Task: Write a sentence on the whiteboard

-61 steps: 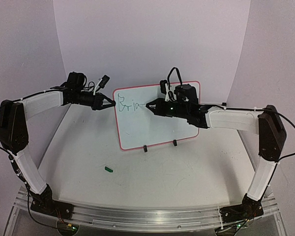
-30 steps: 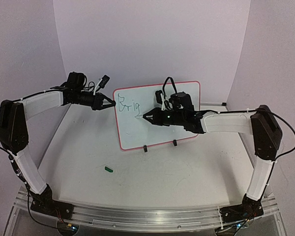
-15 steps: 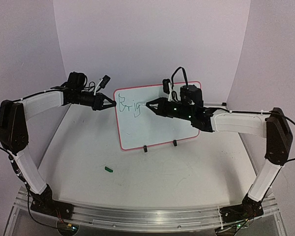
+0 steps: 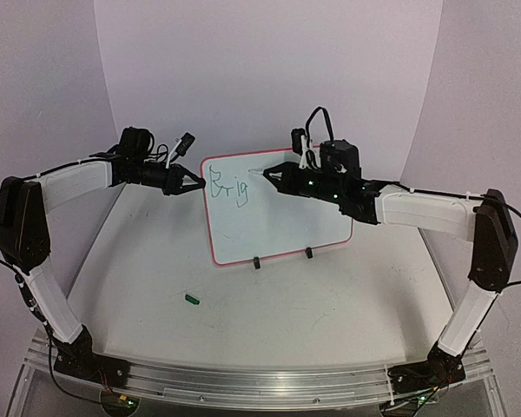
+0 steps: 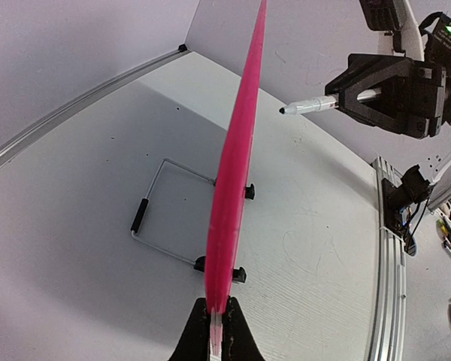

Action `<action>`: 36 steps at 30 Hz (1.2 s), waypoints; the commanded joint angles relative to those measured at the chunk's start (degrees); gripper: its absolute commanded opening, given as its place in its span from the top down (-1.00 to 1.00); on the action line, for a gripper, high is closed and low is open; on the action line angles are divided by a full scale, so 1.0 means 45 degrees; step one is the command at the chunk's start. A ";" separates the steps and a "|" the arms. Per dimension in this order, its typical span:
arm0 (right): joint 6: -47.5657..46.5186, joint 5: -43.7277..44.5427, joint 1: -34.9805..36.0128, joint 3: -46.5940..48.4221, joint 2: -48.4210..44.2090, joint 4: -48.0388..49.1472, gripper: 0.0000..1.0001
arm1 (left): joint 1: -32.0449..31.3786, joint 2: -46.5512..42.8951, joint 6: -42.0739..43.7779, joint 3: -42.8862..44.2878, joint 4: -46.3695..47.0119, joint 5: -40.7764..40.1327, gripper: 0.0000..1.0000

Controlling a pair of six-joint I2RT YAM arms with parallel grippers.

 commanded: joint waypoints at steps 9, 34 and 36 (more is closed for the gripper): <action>-0.0147 -0.0078 -0.0341 0.1259 0.0782 -0.0030 1.00 | -0.0189 -0.0390 0.0162 0.0188 -0.0411 0.0126 1.00; 0.0285 -0.0212 -0.0375 -0.0622 0.0566 -0.0149 1.00 | -0.0249 -0.0403 0.0234 0.0233 -0.0466 0.0118 1.00; 0.0277 -0.0211 -0.0376 -0.0555 0.0529 -0.0134 1.00 | -0.0256 -0.0402 0.0231 0.0236 -0.0468 0.0114 1.00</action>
